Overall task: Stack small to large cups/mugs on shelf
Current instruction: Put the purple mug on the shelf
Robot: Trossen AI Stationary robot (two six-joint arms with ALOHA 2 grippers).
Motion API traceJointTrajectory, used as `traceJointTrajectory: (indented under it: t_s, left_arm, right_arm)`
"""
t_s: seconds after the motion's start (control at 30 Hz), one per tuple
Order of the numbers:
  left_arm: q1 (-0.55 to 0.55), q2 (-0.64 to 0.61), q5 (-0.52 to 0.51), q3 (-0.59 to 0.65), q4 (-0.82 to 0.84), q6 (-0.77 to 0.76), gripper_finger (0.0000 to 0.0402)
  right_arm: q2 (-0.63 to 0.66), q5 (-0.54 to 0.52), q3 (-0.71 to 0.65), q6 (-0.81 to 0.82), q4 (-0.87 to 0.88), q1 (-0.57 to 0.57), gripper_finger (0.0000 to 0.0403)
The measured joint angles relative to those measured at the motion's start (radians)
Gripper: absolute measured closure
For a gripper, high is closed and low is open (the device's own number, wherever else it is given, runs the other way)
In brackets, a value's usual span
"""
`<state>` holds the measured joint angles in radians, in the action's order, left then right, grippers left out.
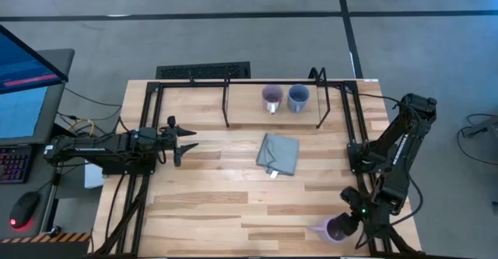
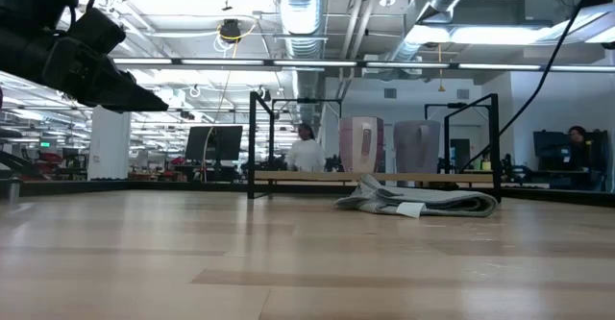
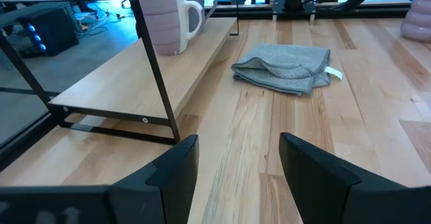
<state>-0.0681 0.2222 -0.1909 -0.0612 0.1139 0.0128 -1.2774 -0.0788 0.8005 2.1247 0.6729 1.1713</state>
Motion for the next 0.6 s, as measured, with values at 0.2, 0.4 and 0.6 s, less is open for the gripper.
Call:
traceJointTrajectory:
  t_s: [0.2,0.4,0.6]
  left_arm:
    - [0.0,0.0,0.0,0.0,0.0,-0.001,0.0203]
    - [0.0,0.0,0.0,0.0,0.0,-0.004,0.0203]
    - [0.0,0.0,0.0,0.0,0.0,-0.004,0.0203]
  right_arm:
    - [0.0,0.0,0.0,0.032,0.038,0.0,0.0143]
    - [0.0,0.0,0.0,-0.028,0.029,-0.002,0.0143]
    - [0.0,0.0,0.0,-0.029,0.027,-0.002,0.0143]
